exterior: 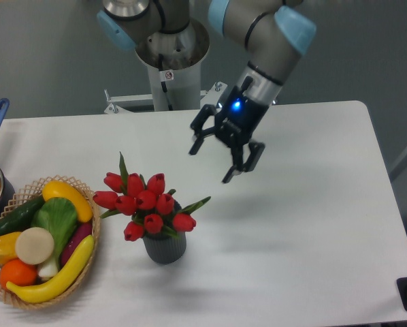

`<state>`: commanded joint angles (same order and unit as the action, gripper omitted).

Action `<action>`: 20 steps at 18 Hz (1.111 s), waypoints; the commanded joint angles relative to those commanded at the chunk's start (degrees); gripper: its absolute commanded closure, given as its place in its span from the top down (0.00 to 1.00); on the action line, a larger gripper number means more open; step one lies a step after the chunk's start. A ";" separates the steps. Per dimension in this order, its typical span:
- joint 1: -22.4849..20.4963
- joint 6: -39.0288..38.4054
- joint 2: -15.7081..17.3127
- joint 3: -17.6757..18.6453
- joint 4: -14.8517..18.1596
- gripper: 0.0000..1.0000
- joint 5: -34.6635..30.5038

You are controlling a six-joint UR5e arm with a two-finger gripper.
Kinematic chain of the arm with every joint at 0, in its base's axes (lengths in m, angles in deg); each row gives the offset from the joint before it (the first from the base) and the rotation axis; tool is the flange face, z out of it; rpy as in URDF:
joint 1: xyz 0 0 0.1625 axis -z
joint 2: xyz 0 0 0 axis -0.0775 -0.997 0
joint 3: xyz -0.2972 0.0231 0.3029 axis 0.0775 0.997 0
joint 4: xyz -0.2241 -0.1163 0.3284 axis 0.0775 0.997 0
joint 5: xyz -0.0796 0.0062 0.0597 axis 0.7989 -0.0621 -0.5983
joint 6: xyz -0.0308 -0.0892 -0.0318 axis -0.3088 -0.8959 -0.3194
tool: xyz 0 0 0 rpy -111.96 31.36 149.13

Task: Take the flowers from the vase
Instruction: 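Lower the open gripper toward the red tulip stems above the vase, then close the gripper around the tulip stems just below the blooms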

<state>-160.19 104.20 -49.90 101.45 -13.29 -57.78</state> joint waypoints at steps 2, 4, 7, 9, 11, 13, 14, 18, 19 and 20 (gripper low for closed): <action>0.09 0.00 -0.79 0.35 0.00 1.00 2.46; 2.54 -0.26 -4.12 -0.26 -2.71 1.00 3.18; 3.87 -3.33 -5.18 -0.52 -5.27 1.00 3.27; 4.22 -5.35 -6.06 -0.88 -7.03 1.00 3.27; 4.75 -6.94 -5.98 -1.05 -7.29 1.00 3.27; 4.83 -6.94 -6.24 -1.49 -7.38 1.00 3.27; 5.01 -7.03 -6.68 -1.93 -7.47 1.00 3.27; 5.89 -7.03 -8.26 -3.08 -7.82 1.00 3.00; 6.15 -7.03 -8.35 -3.08 -7.82 1.00 2.83; 6.59 -7.03 -8.44 -3.25 -7.91 1.00 2.74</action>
<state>-153.60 97.17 -58.34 98.20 -21.19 -55.04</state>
